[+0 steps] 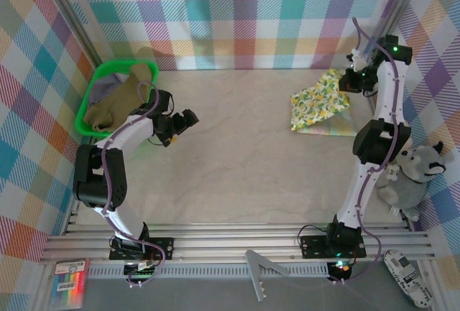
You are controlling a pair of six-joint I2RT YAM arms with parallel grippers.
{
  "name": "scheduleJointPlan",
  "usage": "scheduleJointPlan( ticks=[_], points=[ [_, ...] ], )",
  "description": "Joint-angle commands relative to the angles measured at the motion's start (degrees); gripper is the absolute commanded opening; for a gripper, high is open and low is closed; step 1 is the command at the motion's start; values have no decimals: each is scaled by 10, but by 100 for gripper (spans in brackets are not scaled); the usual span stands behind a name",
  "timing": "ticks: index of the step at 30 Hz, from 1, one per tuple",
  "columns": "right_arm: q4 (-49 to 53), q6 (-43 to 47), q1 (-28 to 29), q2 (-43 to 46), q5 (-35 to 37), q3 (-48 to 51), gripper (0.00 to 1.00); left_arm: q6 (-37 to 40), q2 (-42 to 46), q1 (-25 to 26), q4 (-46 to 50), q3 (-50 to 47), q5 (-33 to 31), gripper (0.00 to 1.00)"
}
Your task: Fold and stack the skirts
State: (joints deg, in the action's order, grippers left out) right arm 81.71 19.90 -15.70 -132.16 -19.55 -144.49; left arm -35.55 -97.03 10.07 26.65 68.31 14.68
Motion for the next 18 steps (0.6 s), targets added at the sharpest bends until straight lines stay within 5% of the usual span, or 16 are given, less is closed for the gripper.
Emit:
scheduleJointPlan(
  ticks=[1, 11, 18],
  points=[
    [-46, 34, -10, -49, 98, 31, 0, 10, -1, 4, 33, 19, -19, 100],
    [-220, 27, -10, -22, 166, 151, 3, 30, 26, 4, 67, 20, -66, 100],
    [-259, -54, -8, 33, 280, 208, 45, 37, 68, 0, 82, 29, -97, 100]
  ],
)
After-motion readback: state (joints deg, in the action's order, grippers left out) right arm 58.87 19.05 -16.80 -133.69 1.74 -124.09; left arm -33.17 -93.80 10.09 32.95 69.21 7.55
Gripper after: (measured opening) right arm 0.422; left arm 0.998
